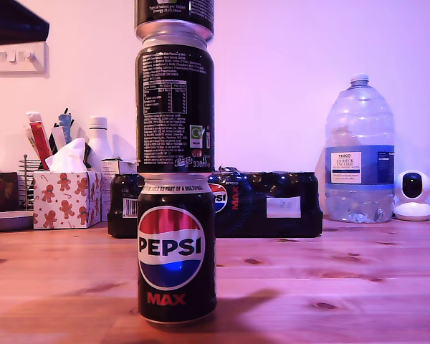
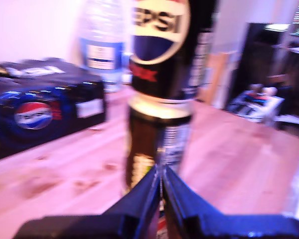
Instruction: Stack up the Pepsi cans on top of each other
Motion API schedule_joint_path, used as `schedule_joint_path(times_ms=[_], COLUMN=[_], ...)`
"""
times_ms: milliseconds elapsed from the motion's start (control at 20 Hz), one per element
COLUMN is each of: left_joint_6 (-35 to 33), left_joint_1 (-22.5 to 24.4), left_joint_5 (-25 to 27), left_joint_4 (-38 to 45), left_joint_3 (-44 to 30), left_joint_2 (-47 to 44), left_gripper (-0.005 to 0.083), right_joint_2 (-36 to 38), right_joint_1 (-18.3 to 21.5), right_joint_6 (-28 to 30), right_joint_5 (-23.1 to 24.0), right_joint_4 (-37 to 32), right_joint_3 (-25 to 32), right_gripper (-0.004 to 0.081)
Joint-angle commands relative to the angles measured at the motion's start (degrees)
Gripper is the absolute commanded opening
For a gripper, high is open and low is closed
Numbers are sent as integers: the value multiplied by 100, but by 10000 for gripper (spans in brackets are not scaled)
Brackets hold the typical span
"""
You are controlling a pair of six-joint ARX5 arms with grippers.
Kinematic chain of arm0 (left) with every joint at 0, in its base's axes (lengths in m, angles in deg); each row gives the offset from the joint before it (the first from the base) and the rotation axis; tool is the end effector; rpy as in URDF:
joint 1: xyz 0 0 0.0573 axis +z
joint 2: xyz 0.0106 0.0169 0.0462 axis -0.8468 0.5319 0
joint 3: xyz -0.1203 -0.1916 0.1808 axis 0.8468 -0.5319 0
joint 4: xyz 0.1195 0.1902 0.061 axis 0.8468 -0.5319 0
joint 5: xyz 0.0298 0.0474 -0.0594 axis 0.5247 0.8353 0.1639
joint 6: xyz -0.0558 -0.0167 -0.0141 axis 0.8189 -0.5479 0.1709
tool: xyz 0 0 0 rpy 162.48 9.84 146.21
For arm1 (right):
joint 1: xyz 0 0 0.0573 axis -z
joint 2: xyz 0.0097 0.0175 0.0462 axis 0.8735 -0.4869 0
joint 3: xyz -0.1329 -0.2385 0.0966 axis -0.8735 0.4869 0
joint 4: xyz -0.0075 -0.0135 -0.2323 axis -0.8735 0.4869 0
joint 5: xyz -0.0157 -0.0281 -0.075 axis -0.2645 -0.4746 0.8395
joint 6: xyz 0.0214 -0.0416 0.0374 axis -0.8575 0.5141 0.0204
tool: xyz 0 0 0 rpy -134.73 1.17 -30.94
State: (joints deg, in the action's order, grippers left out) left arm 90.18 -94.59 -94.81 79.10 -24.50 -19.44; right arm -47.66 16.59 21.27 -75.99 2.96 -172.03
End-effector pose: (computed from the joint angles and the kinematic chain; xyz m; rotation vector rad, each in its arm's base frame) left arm 0.0584 -0.0560 0.2276 -0.1095 0.1791 -0.8880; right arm 0.1512 0.1363 0.4429 -0.3627 0.3577 0.5878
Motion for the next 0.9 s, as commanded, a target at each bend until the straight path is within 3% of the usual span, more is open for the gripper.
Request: schedule_joint_path(times_ms=[0, 200, 450, 850], left_joint_6=[-107, -114, -216, -184], left_joint_1=[-13, -13, -11, 417], left_joint_5=[127, 428, 741, 894], left_joint_4=[48, 42, -17, -37], left_joint_3=[-31, -31, -33, -33], left_joint_2=[-17, -17, -17, -20], left_gripper=[-21, -21, -21, -21], right_joint_2=[101, 332, 874, 1694], right_joint_1=[264, 968, 1764, 3556], right_joint_6=[-11, 2, -33, -39], right_joint_5=[-203, -446, -455, -2166], right_joint_4=[-37, -549, -1827, -2887], right_joint_3=[138, 573, 1794, 3480], right_gripper=[-13, -13, -13, -13])
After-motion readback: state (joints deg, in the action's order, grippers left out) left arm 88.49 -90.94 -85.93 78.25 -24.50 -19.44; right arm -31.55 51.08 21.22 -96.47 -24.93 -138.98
